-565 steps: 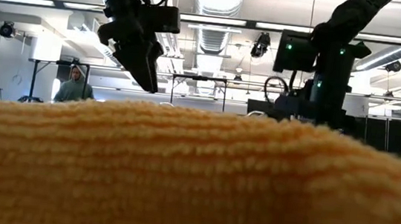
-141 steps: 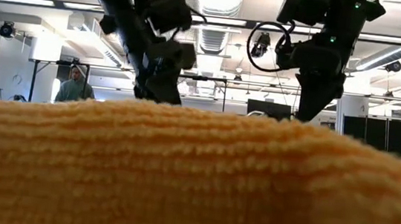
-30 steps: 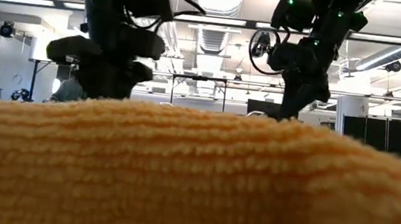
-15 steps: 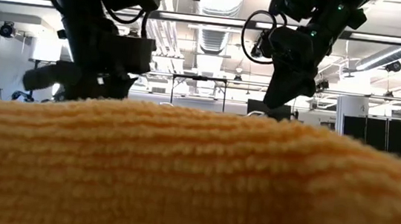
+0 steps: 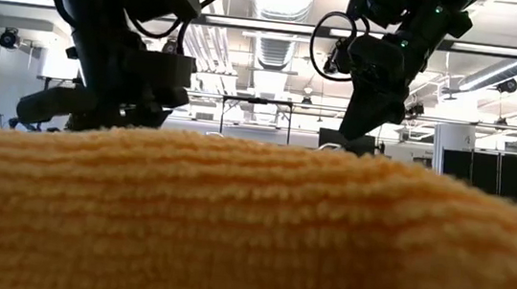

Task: Fold microfiber towels
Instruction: Fold the green microfiber towel

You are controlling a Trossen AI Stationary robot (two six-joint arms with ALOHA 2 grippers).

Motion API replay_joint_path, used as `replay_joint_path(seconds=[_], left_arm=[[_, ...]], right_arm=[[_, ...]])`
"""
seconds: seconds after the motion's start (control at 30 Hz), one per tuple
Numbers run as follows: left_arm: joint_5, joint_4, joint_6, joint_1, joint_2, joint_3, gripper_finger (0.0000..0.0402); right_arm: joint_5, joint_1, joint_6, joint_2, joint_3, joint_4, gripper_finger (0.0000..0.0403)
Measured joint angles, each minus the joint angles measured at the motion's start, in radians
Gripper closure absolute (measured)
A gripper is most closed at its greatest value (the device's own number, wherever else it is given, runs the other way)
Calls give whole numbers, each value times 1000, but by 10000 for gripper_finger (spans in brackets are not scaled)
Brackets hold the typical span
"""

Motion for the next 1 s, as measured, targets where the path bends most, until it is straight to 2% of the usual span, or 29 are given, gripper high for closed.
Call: replay_joint_path(seconds=[0.47,0.73,0.83,1.0], left_arm=[[-11,117,-6,0,73,-10,250],[-6,107,-77,1,45,-13,252],[-6,109,-77,1,38,-14,271],[-6,110,-77,1,36,-14,330]], right_arm=[[0,0,1,0,0,8,255],[0,0,1,0,0,33,255],[0,0,-1,0,0,40,255],[0,0,-3,0,0,72,255]])
